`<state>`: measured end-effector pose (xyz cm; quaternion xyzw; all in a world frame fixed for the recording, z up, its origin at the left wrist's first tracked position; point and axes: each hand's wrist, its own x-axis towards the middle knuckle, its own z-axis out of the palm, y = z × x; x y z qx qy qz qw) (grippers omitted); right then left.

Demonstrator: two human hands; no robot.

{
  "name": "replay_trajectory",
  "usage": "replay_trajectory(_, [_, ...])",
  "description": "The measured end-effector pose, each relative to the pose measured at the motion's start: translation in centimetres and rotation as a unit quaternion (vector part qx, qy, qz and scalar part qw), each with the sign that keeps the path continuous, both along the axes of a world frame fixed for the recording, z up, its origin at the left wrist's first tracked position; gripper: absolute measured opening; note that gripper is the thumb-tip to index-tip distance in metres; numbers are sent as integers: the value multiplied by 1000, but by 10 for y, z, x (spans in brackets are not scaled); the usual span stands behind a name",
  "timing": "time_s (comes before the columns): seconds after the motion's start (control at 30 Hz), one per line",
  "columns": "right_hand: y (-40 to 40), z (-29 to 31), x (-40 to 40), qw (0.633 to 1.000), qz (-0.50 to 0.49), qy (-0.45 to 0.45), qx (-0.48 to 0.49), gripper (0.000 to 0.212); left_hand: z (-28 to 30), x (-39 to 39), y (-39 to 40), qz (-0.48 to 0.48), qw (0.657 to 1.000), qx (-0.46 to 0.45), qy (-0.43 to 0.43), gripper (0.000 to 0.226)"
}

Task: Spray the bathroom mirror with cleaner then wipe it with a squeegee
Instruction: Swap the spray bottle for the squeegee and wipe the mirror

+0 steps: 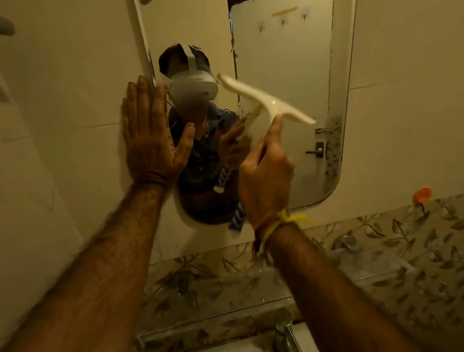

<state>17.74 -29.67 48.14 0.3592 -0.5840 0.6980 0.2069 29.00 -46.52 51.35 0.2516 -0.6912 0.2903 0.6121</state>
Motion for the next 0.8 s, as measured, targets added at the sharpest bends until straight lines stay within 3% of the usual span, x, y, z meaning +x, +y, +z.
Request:
replay_trajectory(0.07, [2,-8,8,1000,15,3,20,52,-1,0,-2,-8,1000,-2,3,76])
replay_trajectory(0.17, [-1,36,-3,1000,15,12,-11,51,1,1,-6,-38,999,-5,14,75])
replay_trajectory(0.27, [-2,66,-2,991,-14,131,29,54,3,3,-3,-88,996,9,29,75])
replay_trajectory(0.33, [-4,50,7,965,-39,241,97,57,2,5,2,-118,992,20,31,76])
replay_trajectory(0.4, [0,16,8,941,-41,296,159,59,0,9,9,-136,989,46,19,78])
replay_trajectory(0.5, [13,-19,-6,945,-38,272,175,59,-3,20,17,-114,989,89,-36,85])
replay_trajectory(0.57, [14,-12,-12,952,-46,251,168,58,-3,23,21,-91,989,97,-62,87])
replay_trajectory(0.7, [5,35,-5,958,-73,244,135,59,-4,14,28,-62,992,101,-41,80])
replay_trajectory(0.8, [12,30,-15,953,-63,254,153,61,-9,10,30,-52,992,108,-28,80])
